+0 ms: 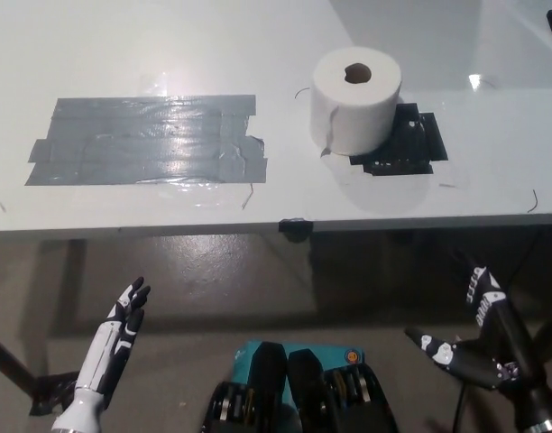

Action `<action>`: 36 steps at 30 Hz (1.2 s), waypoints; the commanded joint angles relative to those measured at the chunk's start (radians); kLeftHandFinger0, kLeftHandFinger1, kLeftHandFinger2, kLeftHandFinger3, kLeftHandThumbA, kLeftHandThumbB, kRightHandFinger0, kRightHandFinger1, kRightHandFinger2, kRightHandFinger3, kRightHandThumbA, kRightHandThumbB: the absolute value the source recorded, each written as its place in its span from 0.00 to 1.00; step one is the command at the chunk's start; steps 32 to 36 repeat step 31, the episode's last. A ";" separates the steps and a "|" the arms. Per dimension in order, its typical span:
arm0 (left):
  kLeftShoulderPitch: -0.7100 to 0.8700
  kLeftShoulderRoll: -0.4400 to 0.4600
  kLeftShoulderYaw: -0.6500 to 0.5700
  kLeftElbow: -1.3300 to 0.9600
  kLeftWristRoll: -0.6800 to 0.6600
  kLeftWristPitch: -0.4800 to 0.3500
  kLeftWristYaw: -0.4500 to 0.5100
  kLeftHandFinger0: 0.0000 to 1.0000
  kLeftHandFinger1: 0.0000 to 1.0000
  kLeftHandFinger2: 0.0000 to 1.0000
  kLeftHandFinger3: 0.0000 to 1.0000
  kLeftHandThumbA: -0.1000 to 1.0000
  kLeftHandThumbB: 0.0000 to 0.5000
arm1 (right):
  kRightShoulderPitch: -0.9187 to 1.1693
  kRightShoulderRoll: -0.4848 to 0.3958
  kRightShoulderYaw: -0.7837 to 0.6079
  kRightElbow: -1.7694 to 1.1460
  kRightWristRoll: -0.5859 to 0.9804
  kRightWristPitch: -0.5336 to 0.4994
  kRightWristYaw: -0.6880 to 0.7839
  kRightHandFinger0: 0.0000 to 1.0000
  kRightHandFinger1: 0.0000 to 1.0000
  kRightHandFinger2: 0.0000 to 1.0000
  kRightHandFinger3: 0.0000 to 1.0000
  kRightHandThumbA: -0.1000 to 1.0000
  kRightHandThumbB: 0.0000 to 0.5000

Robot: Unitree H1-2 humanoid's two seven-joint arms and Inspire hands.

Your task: A person hands over a roll of toilet paper to the robot , and the robot inserts its right thumb into the hole in the centre to grab the roll, and then places it on the balck area on the desk.

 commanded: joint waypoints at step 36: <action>0.013 0.006 0.004 -0.019 -0.006 -0.036 0.013 1.00 1.00 1.00 1.00 1.00 1.00 | -0.040 -0.057 0.030 0.279 0.008 -0.266 -0.267 1.00 1.00 1.00 1.00 0.77 0.26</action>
